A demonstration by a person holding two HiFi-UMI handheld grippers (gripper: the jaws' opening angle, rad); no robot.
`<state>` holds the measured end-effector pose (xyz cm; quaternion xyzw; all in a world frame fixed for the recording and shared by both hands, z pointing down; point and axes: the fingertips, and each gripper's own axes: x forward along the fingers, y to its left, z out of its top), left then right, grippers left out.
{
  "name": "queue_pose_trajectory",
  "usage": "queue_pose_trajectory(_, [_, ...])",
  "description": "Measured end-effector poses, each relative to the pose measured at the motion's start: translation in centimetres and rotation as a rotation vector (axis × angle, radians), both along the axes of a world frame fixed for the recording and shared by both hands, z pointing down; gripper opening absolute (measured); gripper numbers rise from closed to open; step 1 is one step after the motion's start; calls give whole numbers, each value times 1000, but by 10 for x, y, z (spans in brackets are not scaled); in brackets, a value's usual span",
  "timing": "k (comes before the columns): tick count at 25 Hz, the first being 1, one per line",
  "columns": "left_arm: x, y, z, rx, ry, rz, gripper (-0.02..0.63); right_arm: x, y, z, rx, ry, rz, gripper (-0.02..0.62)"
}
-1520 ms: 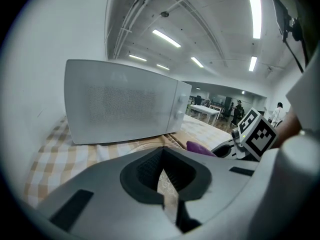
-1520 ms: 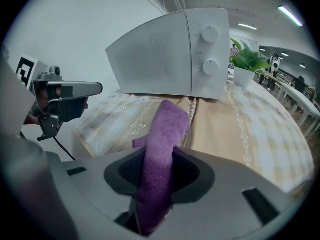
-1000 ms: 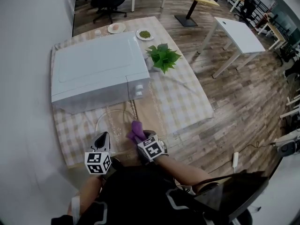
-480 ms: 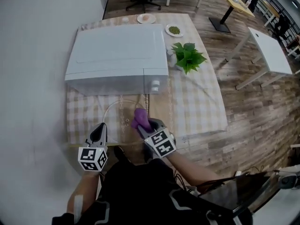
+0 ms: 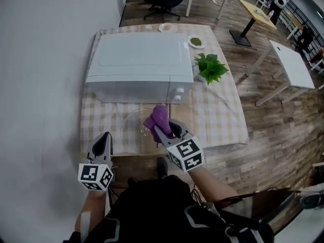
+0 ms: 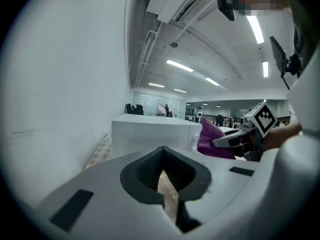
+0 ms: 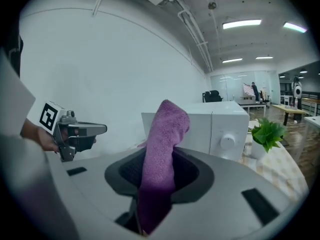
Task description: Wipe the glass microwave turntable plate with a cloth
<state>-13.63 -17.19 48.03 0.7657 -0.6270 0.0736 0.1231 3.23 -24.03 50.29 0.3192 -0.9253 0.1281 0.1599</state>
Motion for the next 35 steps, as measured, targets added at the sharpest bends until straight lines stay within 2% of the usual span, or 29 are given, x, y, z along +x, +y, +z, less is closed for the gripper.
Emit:
queue_pose_trajectory(5, [-21, 21, -26, 43, 18, 3, 3, -10, 21, -33, 41, -44, 81, 130])
queue_pose_trajectory(13, [-41, 51, -44, 87, 44, 22, 3, -25, 60, -60, 97, -67, 138, 129])
queue_pose_trajectory(23, [-43, 69, -58, 119, 47, 54, 3, -13, 78, -87, 147, -105, 219, 127])
queue_pose_trajectory(35, [-32, 76, -73, 139, 32, 99, 3, -13, 92, -98, 174, -102, 252, 123])
